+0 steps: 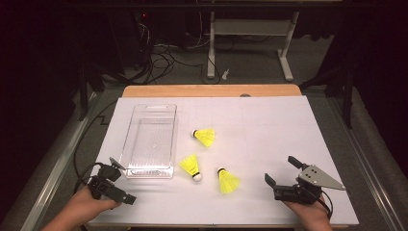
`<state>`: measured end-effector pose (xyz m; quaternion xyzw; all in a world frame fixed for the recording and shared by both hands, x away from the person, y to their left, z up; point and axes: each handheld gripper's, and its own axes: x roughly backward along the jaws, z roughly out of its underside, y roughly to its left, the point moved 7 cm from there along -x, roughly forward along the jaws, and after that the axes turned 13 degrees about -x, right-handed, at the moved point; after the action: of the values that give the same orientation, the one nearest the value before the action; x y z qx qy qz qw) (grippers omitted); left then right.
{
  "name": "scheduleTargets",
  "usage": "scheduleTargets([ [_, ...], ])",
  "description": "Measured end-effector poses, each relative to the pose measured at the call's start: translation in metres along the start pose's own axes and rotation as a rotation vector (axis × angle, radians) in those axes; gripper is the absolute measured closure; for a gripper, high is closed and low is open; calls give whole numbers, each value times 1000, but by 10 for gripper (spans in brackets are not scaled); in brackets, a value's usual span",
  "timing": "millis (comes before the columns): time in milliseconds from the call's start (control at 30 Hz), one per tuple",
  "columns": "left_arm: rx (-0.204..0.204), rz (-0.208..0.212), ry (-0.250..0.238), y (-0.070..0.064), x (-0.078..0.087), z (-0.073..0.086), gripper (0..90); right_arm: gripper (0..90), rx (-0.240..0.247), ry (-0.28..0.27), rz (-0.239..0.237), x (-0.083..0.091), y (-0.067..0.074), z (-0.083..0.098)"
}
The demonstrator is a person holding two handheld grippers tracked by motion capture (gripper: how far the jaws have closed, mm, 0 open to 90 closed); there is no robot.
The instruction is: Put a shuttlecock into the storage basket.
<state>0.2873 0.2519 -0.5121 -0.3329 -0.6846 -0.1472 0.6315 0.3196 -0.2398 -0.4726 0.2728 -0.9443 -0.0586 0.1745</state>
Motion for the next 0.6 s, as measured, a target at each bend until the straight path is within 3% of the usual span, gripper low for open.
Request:
scheduleTargets([
  [200,-17,0,30,-6,-2,-3,8,5,-4,0,1,1,-1,0],
  [600,-45,40,30,-21,-4,-8,8,5,-3,1,-3,0,-1,0],
])
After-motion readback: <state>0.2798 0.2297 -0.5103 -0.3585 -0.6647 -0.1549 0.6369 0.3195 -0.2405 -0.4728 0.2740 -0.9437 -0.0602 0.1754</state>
